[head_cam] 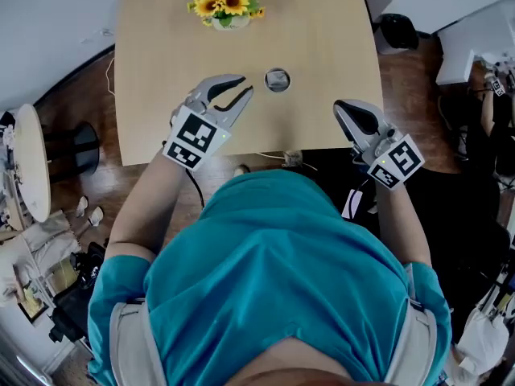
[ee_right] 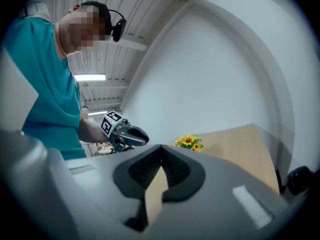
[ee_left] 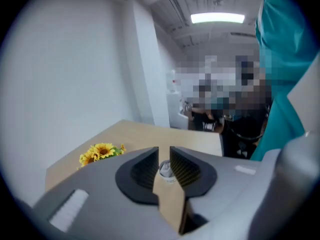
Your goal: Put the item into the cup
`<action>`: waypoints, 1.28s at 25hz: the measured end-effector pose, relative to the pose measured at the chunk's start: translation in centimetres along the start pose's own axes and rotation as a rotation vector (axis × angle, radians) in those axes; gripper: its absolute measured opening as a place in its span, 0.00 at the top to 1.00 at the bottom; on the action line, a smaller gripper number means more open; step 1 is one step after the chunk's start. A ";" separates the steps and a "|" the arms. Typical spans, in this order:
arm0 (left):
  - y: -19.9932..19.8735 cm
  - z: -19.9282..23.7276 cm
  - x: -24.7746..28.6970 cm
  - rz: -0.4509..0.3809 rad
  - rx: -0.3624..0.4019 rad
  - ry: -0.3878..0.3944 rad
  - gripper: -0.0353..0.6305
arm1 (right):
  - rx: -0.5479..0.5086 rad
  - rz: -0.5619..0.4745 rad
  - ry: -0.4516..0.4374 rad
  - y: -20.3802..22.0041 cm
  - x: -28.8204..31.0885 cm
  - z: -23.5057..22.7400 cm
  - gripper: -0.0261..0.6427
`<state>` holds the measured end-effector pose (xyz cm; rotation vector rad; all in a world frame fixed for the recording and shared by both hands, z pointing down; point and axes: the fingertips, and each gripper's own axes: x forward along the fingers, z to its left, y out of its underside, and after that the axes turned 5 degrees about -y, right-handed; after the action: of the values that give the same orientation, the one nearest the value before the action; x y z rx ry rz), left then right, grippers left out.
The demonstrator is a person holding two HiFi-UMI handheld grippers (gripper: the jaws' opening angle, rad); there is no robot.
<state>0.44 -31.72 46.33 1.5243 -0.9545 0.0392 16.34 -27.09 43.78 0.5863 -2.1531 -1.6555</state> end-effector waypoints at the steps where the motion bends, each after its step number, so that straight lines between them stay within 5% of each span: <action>1: -0.7 0.3 -2.0 -0.069 -0.036 -0.011 0.86 | -0.018 -0.001 0.007 -0.4 0.0 0.8 0.96; 6: -0.1 0.3 -14.2 -0.294 -0.167 -0.053 0.94 | -0.093 -0.002 0.049 -1.9 1.5 7.0 0.96; 11: 3.3 -3.7 -25.6 -0.354 -0.141 -0.037 0.94 | -0.153 -0.030 0.085 -3.8 2.3 16.5 0.96; 16: 7.4 -6.1 -34.5 -0.367 -0.211 -0.022 0.94 | -0.158 -0.031 0.101 -4.2 2.4 26.1 0.96; 27: 6.6 -16.3 -41.8 -0.426 -0.279 -0.104 0.94 | -0.178 -0.066 0.081 -2.9 -7.3 36.3 0.96; 32: 6.5 -22.6 -44.7 -0.407 -0.379 -0.143 0.94 | -0.144 -0.029 0.007 0.0 -11.0 42.0 0.96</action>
<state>-21.33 11.69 32.58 1.3499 -0.6969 -0.5202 3.91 13.07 33.06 0.5823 -2.0081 -1.8031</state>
